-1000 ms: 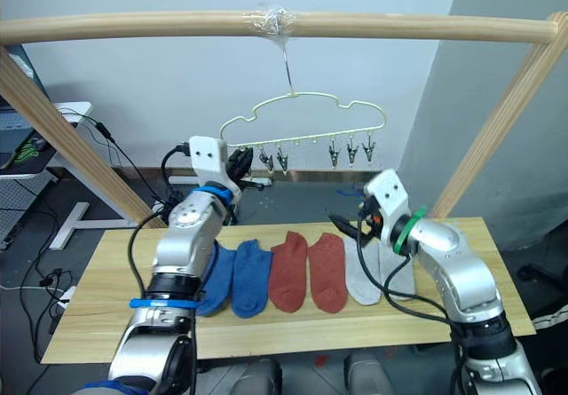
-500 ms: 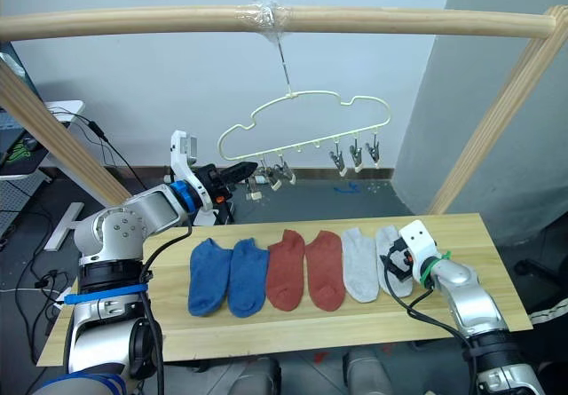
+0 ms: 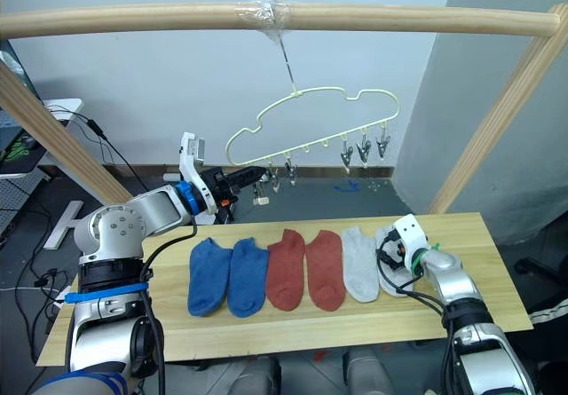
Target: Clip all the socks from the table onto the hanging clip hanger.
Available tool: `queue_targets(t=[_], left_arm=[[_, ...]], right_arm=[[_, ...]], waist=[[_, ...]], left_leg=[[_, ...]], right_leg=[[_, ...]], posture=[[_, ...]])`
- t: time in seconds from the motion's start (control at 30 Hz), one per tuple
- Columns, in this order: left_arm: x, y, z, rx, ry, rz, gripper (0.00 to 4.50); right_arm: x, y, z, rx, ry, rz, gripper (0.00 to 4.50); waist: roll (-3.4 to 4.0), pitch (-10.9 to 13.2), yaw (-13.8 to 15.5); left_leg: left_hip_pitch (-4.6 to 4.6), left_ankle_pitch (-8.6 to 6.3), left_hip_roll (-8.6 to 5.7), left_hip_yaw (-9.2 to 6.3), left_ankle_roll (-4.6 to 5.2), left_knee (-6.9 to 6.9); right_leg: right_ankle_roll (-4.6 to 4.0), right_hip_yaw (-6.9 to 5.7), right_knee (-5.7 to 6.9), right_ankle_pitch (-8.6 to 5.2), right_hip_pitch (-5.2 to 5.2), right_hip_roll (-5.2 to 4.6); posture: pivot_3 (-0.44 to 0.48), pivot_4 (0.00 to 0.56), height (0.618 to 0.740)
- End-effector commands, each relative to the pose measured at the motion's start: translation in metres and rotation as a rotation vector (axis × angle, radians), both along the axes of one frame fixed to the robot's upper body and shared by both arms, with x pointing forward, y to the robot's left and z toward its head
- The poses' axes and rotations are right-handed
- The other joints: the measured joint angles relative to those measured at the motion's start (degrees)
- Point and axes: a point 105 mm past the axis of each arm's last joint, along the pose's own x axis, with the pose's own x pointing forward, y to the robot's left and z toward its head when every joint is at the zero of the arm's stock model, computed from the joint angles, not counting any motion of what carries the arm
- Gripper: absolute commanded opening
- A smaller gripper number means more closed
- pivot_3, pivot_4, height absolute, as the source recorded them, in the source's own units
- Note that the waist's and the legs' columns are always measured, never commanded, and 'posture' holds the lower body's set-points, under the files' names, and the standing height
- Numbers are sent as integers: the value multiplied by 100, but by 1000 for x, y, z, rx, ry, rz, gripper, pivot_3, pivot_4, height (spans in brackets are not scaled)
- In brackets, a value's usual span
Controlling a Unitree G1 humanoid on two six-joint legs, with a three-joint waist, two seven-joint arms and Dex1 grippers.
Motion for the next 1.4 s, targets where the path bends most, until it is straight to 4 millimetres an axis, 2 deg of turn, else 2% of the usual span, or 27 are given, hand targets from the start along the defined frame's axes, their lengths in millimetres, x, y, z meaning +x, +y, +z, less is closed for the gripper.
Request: queue_targets(t=[0.03, 0.23, 0.37, 0.43, 0.5, 0.6, 0.77, 0.87, 1.0, 1.1, 1.4], left_arm=[[-5, 2, 3, 46, -37, -13, 15], [-10, 4, 4, 17, -33, -17, 15], [-9, 5, 4, -8, -18, -6, 15], [-9, 6, 4, -16, -13, -5, 15], [-9, 6, 9, -72, 1, -9, 15], [-8, 6, 18, -172, 32, -12, 15], [-3, 8, 25, -275, 73, 16, 15], [-2, 8, 26, -307, 91, 23, 15], [1, 9, 29, -359, 110, 48, 15], [-1, 5, 28, -351, 114, 40, 15], [1, 5, 29, -358, 111, 52, 15]], right_arm=[[-13, -15, -22, -41, 105, -29, 3607], [-26, -16, -23, 5, 106, 16, 1379], [-21, -10, 1, -78, -45, 127, 34], [-22, -8, 6, -108, -74, 163, 34], [-23, 18, 32, -112, -181, 269, 34], [-34, 74, 70, -125, -350, 448, 34], [-46, 136, 105, -38, -450, 516, 34], [-48, 152, 119, 1, -482, 504, 34], [-50, 175, 148, 46, -567, 506, 34], [-50, 181, 161, 52, -610, 497, 34], [-56, 195, 165, 67, -602, 548, 34]], waist=[[0, -1, -9], [-4, -3, -1], [-4, -3, -4], [-3, -2, -5], [3, 2, -13], [7, 5, -43], [6, 6, -5], [5, 6, 81], [5, 6, 163], [5, 6, 172], [5, 5, 169]], left_leg=[[1, 0, 0, 0, 0, 1], [14, 0, 0, -3, 0, 2], [14, 0, 0, -2, 0, 3], [14, 0, 0, -2, 0, 2], [12, 0, 0, -1, 0, 3], [4, 0, 1, -1, 0, 1], [1, 2, 2, -7, -5, 2], [-8, 2, -2, -8, -8, 2], [-13, 0, -2, -9, -13, 2], [-15, 1, -2, -10, -15, 2], [-17, 1, -2, -9, -17, 1]], right_leg=[[0, 0, 0, 0, 1, 0], [1, -1, 0, 0, 17, 0], [2, -1, 0, 1, 17, 0], [3, 0, 0, 0, 15, 0], [3, 1, 0, 1, 14, 0], [4, 1, 6, 1, -2, 0], [6, -3, 4, 2, -3, 2], [5, -3, -1, 2, -6, -3], [5, -5, -2, 2, -12, -4], [5, -5, 1, 2, -16, -4], [4, -5, 1, 2, -18, -4]], posture=[[-2, 187, 740], [23, 187, 740], [26, 185, 740], [30, 182, 740], [30, 182, 740], [27, 179, 740], [20, 172, 740], [20, 172, 740], [18, 167, 740], [18, 167, 740], [13, 168, 740]])
